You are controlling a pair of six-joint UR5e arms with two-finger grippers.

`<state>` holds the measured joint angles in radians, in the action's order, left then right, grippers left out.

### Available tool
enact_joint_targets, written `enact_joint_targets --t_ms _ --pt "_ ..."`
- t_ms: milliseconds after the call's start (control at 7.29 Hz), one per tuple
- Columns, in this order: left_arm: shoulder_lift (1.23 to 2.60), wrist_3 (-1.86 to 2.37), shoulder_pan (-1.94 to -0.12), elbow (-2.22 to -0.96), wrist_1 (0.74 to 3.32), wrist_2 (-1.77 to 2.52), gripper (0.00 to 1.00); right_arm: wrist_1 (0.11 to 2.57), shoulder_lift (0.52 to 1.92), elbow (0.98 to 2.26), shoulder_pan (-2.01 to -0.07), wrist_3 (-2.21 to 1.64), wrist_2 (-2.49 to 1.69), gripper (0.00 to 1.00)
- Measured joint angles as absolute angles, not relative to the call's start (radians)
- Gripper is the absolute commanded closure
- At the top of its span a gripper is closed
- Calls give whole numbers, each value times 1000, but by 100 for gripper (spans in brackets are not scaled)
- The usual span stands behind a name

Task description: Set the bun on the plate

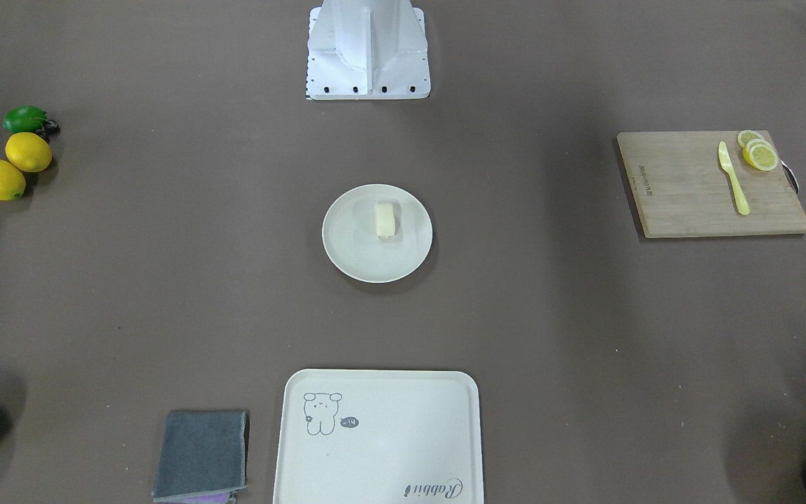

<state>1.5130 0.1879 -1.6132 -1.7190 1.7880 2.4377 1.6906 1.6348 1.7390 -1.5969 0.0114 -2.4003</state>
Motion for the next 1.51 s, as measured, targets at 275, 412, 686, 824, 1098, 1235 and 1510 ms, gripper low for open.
enact_joint_targets --t_ms 275,412,686,824,1098,1235,1510 --pt "1486 183 -1628 -1718 1779 2458 2 1686 1634 1740 -1596 11 -2394 0" --pt "1473 183 -1629 -1731 1766 2460 2 1686 1634 1741 -1594 10 -2393 0" --pt "1453 183 -1627 -1774 1720 2452 2 1686 1634 1745 -1588 4 -2394 0" --pt "1450 183 -1625 -1782 1706 2436 2 1686 1634 1746 -1585 2 -2394 0" --pt "1444 183 -1624 -1783 1699 2395 2 1685 1634 1747 -1580 -1 -2394 0" --pt "1443 183 -1624 -1780 1698 2388 2 1685 1634 1747 -1579 -1 -2394 0" --pt "1442 184 -1624 -1777 1698 2383 2 1684 1634 1750 -1579 -3 -2395 0"
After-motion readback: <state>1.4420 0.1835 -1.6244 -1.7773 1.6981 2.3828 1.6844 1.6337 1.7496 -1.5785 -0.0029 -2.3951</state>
